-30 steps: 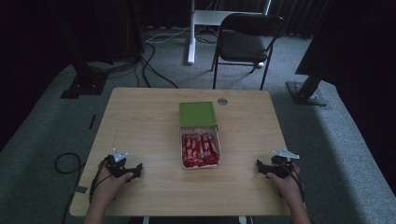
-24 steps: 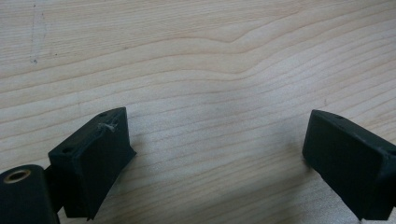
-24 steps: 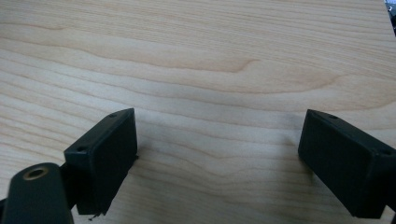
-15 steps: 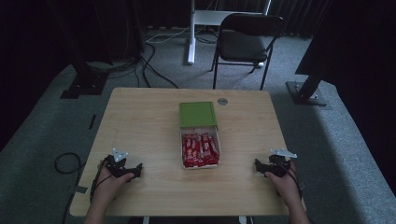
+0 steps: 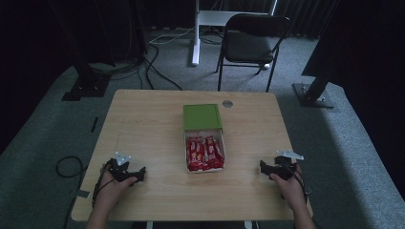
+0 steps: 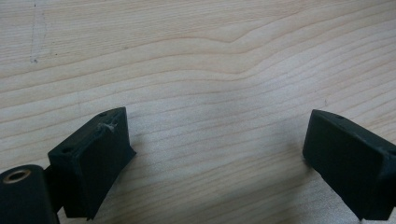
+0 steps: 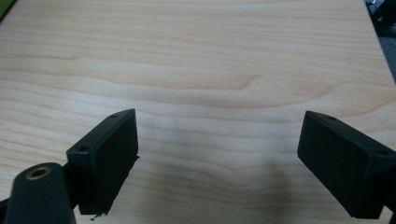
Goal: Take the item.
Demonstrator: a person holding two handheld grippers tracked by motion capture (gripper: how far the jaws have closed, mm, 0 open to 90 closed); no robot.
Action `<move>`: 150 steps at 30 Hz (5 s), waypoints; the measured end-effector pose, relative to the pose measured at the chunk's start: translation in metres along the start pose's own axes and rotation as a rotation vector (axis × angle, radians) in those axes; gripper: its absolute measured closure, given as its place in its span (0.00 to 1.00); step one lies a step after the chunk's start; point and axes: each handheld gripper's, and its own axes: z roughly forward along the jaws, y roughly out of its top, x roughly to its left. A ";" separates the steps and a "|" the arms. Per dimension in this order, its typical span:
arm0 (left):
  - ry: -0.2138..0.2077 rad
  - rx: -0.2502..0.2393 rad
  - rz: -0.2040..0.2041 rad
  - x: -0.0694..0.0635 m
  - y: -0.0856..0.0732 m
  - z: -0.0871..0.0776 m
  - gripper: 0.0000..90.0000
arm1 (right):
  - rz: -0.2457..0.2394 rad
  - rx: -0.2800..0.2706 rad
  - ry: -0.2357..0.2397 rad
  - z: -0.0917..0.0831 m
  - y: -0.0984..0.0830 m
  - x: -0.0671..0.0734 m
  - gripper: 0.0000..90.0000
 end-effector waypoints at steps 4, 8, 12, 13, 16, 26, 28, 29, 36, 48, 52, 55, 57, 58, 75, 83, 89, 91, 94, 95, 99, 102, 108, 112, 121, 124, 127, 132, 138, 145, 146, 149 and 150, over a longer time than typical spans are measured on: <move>0.000 0.000 0.000 0.000 0.000 0.000 0.09 | -0.009 0.001 0.010 -0.002 0.005 0.005 0.13; 0.000 -0.001 0.000 0.000 0.000 0.000 0.09 | -0.022 -0.008 0.008 -0.006 0.011 0.011 0.13; 0.000 0.000 0.000 0.000 0.000 0.000 0.09 | -0.030 -0.026 0.019 -0.011 0.018 0.017 0.13; 0.000 0.000 0.000 0.000 0.000 0.000 0.09 | -0.029 -0.033 0.025 -0.012 0.020 0.019 0.13; 0.000 0.000 0.000 0.000 0.000 0.000 0.09 | -0.029 -0.045 0.038 -0.016 0.026 0.022 0.13; 0.000 0.000 0.000 0.000 0.000 0.000 0.09 | -0.040 -0.098 0.073 -0.032 0.047 0.035 0.13; 0.000 0.000 0.000 0.000 0.000 0.000 0.09 | -0.037 -0.107 0.083 -0.035 0.050 0.039 0.13; 0.000 0.000 0.000 0.000 0.000 0.000 0.09 | -0.041 -0.112 0.091 -0.036 0.052 0.041 0.13; 0.000 0.000 0.000 0.000 0.000 0.000 0.09 | -0.066 -0.162 0.130 -0.049 0.068 0.059 0.14; 0.000 -0.001 -0.001 0.000 0.000 0.000 0.09 | -0.100 -0.209 0.195 -0.059 0.087 0.089 0.14; 0.000 -0.001 -0.001 0.000 0.000 0.000 0.09 | -0.126 -0.214 0.216 -0.058 0.090 0.101 0.15; 0.000 -0.001 -0.001 0.000 0.000 0.000 0.09 | -0.152 -0.208 0.231 -0.056 0.091 0.112 0.16; 0.000 -0.001 -0.001 0.000 0.000 0.000 0.09 | -0.160 -0.205 0.244 -0.054 0.092 0.119 0.16; 0.000 -0.001 -0.001 0.000 0.000 0.000 0.09 | -0.163 -0.206 0.249 -0.054 0.092 0.121 0.16; 0.000 -0.002 -0.001 0.000 0.000 0.000 0.09 | -0.206 -0.201 0.336 -0.045 0.092 0.166 0.23; 0.000 0.000 0.000 0.000 0.000 0.000 0.09 | -0.236 -0.207 0.368 -0.043 0.092 0.183 0.25; 0.001 0.000 0.000 0.000 0.000 0.000 0.09 | -0.281 -0.176 0.403 -0.038 0.090 0.194 0.36; 0.001 0.000 0.000 0.000 0.000 0.000 0.09 | -0.280 -0.169 0.405 -0.038 0.089 0.195 0.38; 0.001 0.000 0.000 0.000 0.000 0.000 0.09 | -0.266 -0.162 0.417 -0.033 0.087 0.199 0.43; 0.000 0.000 0.000 0.000 0.000 0.000 0.09 | -0.264 -0.162 0.422 -0.032 0.087 0.200 0.46; 0.001 -0.001 -0.002 0.000 0.000 0.000 0.09 | -0.266 -0.106 0.474 -0.024 0.084 0.203 0.49; 0.000 -0.001 -0.001 0.000 0.000 0.000 0.09 | -0.277 -0.083 0.473 -0.019 0.080 0.208 0.51; 0.000 -0.001 -0.002 0.000 0.000 0.000 0.09 | -0.294 -0.053 0.462 -0.011 0.074 0.214 0.55; 0.001 0.000 0.000 0.000 0.000 0.000 0.09 | -0.305 -0.033 0.437 -0.007 0.071 0.215 0.57; 0.000 -0.001 -0.001 0.000 0.000 0.000 0.09 | -0.313 -0.009 0.429 -0.002 0.069 0.215 0.64; 0.000 -0.001 -0.001 0.000 0.000 0.000 0.09 | -0.304 0.006 0.441 0.000 0.069 0.216 0.67; 0.000 -0.001 -0.002 0.000 0.000 0.000 0.09 | -0.295 0.028 0.440 0.000 0.070 0.217 0.68; 0.000 -0.001 -0.001 0.000 0.000 0.000 0.09 | -0.321 0.033 0.415 0.002 0.070 0.219 0.74; 0.000 0.000 -0.001 0.000 0.000 0.000 0.09 | -0.324 0.040 0.393 0.004 0.068 0.222 0.83; 0.000 -0.002 -0.002 0.000 0.000 0.000 0.09 | -0.331 0.053 0.366 0.004 0.070 0.225 0.91; 0.000 -0.002 -0.002 0.000 0.000 0.000 0.09 | -0.330 0.052 0.366 0.003 0.070 0.225 0.92; 0.001 -0.001 -0.001 0.000 0.000 0.000 0.09 | -0.294 0.043 0.386 0.001 0.072 0.222 0.94; 0.001 -0.001 -0.001 0.000 0.000 0.000 0.09 | -0.294 0.038 0.388 0.000 0.073 0.221 0.95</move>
